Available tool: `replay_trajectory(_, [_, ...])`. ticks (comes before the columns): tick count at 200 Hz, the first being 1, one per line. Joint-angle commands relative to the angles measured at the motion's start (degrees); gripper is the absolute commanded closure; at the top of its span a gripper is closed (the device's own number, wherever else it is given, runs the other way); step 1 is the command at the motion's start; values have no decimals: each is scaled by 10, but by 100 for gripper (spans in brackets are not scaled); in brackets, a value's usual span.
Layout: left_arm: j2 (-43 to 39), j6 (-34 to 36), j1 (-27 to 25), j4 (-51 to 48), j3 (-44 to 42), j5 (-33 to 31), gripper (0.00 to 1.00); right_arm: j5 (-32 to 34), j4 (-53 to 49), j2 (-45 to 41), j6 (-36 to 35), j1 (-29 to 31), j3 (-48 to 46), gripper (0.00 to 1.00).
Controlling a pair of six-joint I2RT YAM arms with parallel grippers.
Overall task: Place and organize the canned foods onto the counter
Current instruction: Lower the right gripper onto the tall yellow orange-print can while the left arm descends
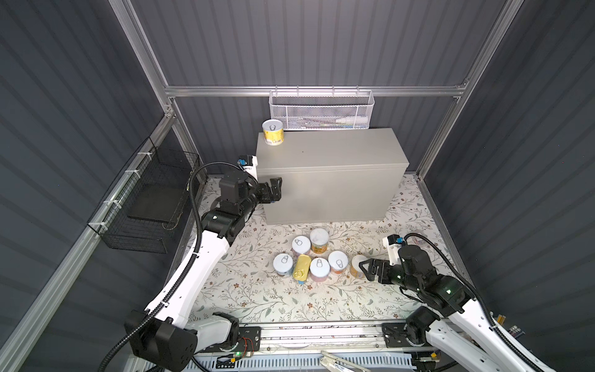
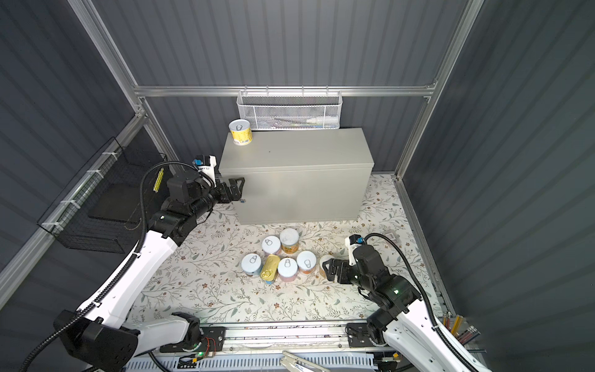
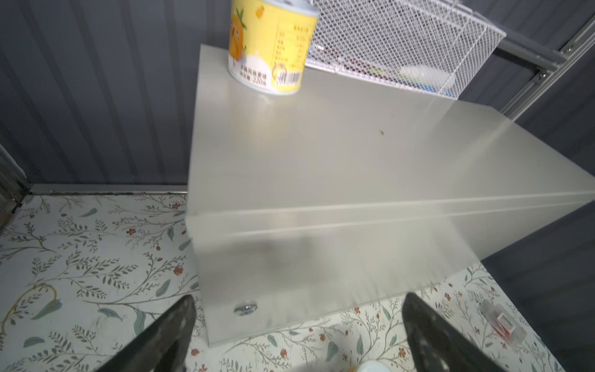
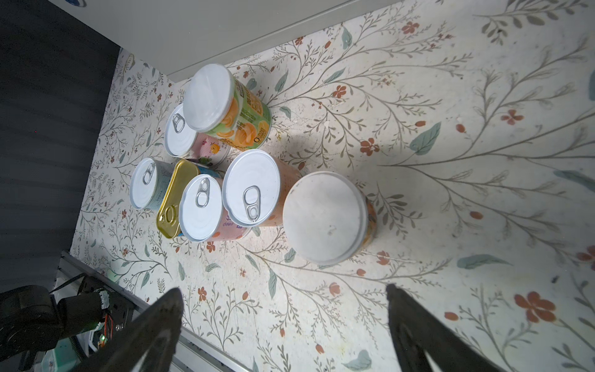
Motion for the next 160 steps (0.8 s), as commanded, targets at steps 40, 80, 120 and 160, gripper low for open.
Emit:
replay_trajectory(40, [-47,-24,-32,-6,-116,23,0,32,-12,79,20,42,-14,1])
replay_trajectory(80, [-96,-34,-37,8,-201,29,0,93,-15,148,37,75,5,1])
replay_trajectory(120, [-120,-36,-37,56,-269,40,0,114,19,194,51,75,12,1])
replay_trajectory(160, [-98,-41,-38,134,-318,92,0,107,51,255,64,75,39,5])
